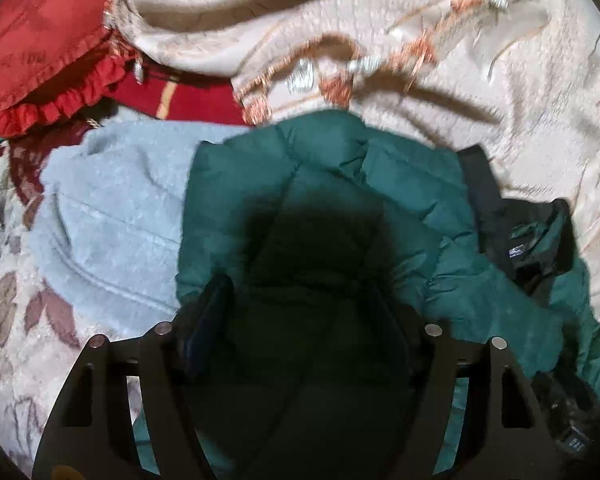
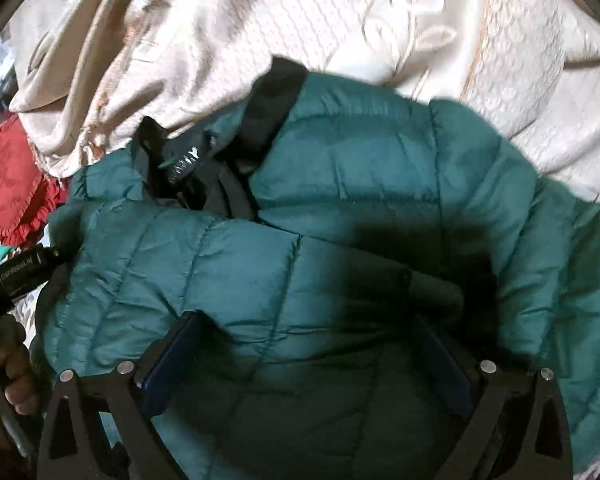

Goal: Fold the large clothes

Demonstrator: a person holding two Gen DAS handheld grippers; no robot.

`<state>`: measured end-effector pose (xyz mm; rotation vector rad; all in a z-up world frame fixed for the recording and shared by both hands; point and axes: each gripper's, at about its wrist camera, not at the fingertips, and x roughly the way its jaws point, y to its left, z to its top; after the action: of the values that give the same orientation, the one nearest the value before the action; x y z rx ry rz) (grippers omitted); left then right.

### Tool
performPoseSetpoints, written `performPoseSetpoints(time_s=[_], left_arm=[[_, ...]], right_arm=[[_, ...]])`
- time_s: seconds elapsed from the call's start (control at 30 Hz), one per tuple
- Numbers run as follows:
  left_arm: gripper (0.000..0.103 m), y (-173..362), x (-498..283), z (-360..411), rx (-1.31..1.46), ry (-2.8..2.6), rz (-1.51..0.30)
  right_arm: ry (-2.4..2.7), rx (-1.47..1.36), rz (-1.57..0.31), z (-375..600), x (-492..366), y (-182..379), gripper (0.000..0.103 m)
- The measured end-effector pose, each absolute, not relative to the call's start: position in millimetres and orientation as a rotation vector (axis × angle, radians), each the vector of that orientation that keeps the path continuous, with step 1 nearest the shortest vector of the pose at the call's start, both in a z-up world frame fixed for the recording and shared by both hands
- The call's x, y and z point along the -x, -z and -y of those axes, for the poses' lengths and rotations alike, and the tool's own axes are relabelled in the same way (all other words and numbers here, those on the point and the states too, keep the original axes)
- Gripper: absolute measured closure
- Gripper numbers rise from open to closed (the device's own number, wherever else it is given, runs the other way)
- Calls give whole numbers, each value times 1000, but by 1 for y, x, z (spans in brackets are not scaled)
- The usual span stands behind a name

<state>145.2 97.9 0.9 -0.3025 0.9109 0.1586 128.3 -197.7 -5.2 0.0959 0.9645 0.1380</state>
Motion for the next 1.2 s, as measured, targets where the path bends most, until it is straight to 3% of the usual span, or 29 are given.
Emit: performPoseSetpoints(time_s=[0.17, 0.37, 0.47, 0.57, 0.73, 0.9, 0.93, 1.03, 1.2], left_arm=[[31, -30, -110, -77, 271, -79, -811], [29, 14, -103, -37, 173, 9, -1007], [29, 10, -98, -28, 99, -9, -961], [29, -8, -80, -37, 159, 24, -924], [29, -32, -44, -34, 162, 38, -820], [29, -32, -52, -27, 172, 54, -805], [29, -30, -55, -27, 175, 54, -814], [29, -21, -60, -26, 183, 58, -857], [29, -13, -65, -28, 193, 42, -893]], right_arm=[[-171, -79, -907, 186, -92, -33, 0], [-96, 50, -1104, 191, -78, 28, 0], [-78, -26, -1061, 202, -75, 10, 1], [-45, -50, -887, 226, -56, -38, 1], [285, -77, -657, 339, -4, -92, 1], [626, -189, -691, 458, 35, -78, 1], [630, -260, -727, 483, 40, -68, 4], [529, -443, -796, 515, 42, -42, 35], [473, -542, -757, 528, 38, -16, 37]])
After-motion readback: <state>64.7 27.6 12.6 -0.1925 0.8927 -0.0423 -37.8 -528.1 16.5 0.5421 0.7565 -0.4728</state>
